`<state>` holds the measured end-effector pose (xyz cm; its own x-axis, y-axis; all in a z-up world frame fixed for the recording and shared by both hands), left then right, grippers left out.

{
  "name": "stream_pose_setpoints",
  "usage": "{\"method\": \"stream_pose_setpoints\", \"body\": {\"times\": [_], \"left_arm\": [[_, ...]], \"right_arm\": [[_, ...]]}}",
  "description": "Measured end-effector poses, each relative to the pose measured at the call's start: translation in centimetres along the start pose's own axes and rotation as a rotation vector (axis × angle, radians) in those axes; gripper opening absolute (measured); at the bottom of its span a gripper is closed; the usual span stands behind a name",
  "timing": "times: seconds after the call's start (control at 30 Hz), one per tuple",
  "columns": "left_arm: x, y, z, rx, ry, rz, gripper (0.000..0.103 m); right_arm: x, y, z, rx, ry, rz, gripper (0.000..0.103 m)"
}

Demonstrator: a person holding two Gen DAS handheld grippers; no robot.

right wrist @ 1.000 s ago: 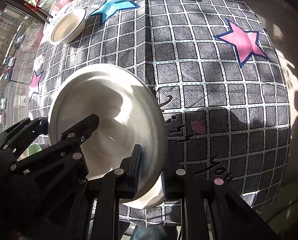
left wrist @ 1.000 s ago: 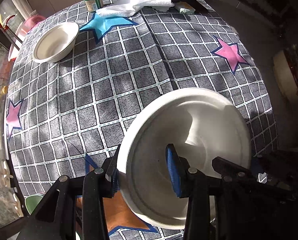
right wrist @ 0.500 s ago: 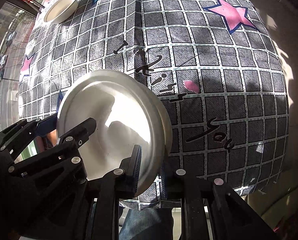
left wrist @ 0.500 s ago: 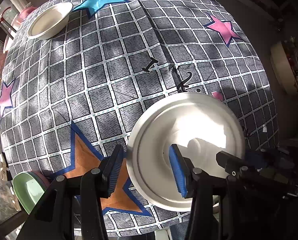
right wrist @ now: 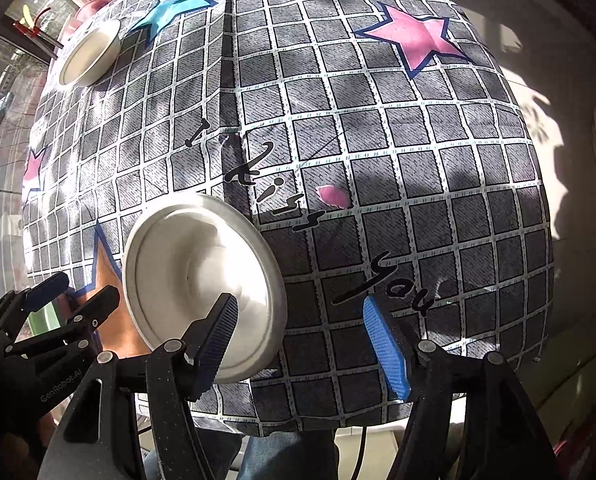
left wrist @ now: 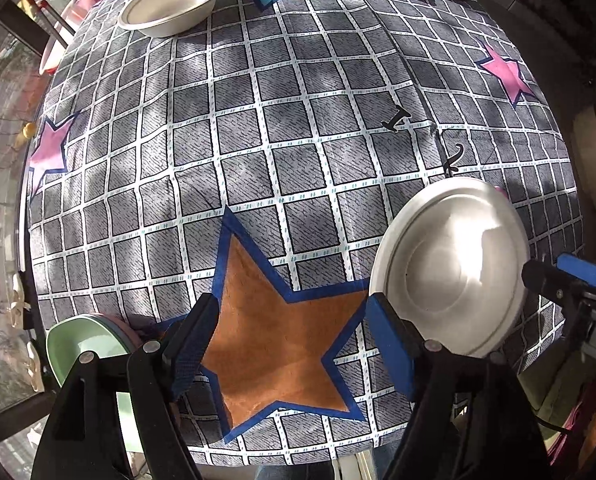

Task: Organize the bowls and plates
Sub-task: 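Open both grippers and move them to the last white bowl, then close both grippers on the last white bowl's rim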

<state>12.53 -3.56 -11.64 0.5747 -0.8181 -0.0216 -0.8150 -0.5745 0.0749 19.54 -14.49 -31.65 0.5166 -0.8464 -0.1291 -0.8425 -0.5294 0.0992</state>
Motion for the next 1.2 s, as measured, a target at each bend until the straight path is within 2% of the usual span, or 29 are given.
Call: {"method": "stream_pose_setpoints", "body": {"times": [0.17,0.43,0.67,0.77,0.9,1.2], "left_arm": [[-1.1,-0.7,-0.4,0.015,0.004,-0.027,0.079],[-4.8,-4.0,-1.7,0.07,-0.005,-0.095,0.079],[-11.7,-9.3,-3.8,0.154,-0.026,-0.204,0.079],[-14.4,-12.4,-4.8,0.197,-0.045,-0.248,0.079],[-17.7,-16.3,-5.4,0.237,-0.057,-0.312,0.079],[-21.8,-24.1,-4.5,0.276,-0.114,-0.349,0.079]], "right_arm": [[-1.1,-1.5,-0.2,0.016,0.0,-0.027,0.067],[-4.6,-6.4,-1.8,0.095,-0.021,-0.116,0.067],[-9.7,-11.9,-2.9,0.117,-0.056,-0.205,0.067],[-11.8,-14.3,-3.1,0.101,-0.1,-0.212,0.067],[-14.6,-18.3,-3.3,0.129,-0.053,-0.245,0.067],[-21.5,-25.8,-2.7,0.152,-0.094,-0.275,0.067]]}}
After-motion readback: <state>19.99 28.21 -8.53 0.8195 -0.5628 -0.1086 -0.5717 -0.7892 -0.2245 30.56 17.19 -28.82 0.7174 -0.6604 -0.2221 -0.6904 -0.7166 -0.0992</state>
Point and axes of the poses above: each gripper's, at about its wrist camera, not at the fingertips, and z roughly the way its jaws point, x to its right, y to its underside, the point moved 9 cm from there along z, roughly the way its jaws point, and after that the axes turned 7 degrees about -x, right-handed, at the moved point
